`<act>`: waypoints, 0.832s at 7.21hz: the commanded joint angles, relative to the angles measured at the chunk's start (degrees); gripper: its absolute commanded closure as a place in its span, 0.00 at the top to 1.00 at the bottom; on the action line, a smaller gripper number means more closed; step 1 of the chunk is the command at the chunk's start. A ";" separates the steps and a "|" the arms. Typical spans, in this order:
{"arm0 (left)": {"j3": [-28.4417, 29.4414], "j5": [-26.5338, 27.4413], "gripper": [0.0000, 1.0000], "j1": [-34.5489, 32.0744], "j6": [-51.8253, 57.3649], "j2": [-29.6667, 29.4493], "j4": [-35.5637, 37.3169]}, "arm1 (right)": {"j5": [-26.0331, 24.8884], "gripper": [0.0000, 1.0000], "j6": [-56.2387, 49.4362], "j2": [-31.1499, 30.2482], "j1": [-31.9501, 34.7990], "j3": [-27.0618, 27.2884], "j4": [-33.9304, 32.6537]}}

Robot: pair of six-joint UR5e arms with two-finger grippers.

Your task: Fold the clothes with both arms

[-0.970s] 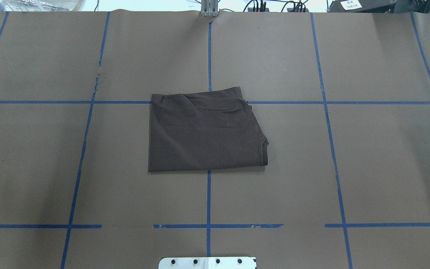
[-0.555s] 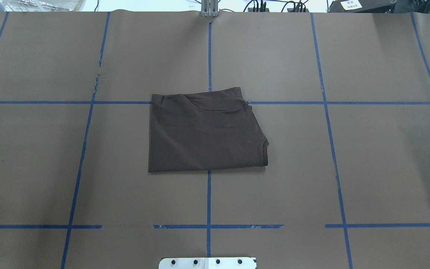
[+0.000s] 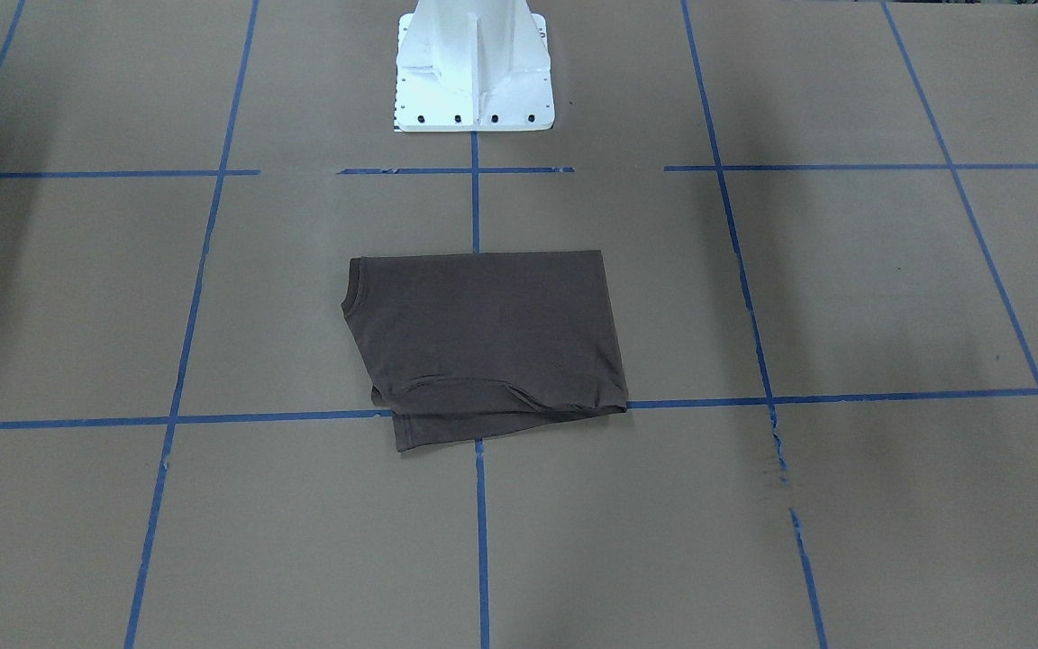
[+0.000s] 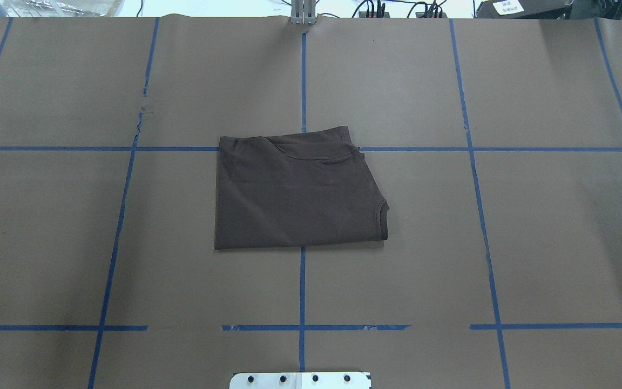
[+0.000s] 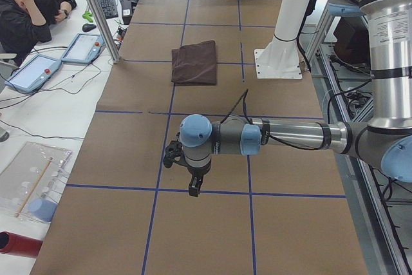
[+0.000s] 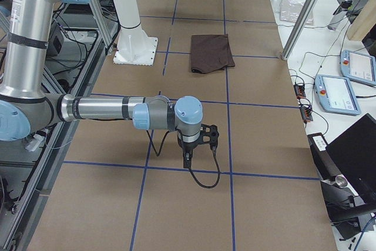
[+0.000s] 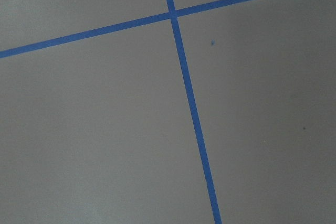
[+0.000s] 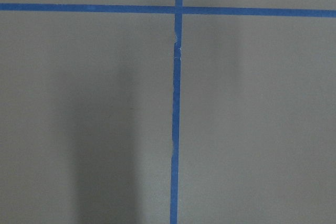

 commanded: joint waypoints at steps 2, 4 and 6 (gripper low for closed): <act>-0.90 0.07 1.00 0.21 -0.23 0.12 -0.18 | 0.13 1.00 -0.07 0.08 -0.04 0.05 0.00; -0.20 0.43 1.00 0.39 -0.14 -0.76 -3.58 | 0.13 1.00 -0.07 0.08 -0.04 0.14 0.00; 0.24 0.25 1.00 0.39 -0.40 -0.58 -7.39 | 0.13 1.00 0.01 0.08 -0.04 0.05 0.00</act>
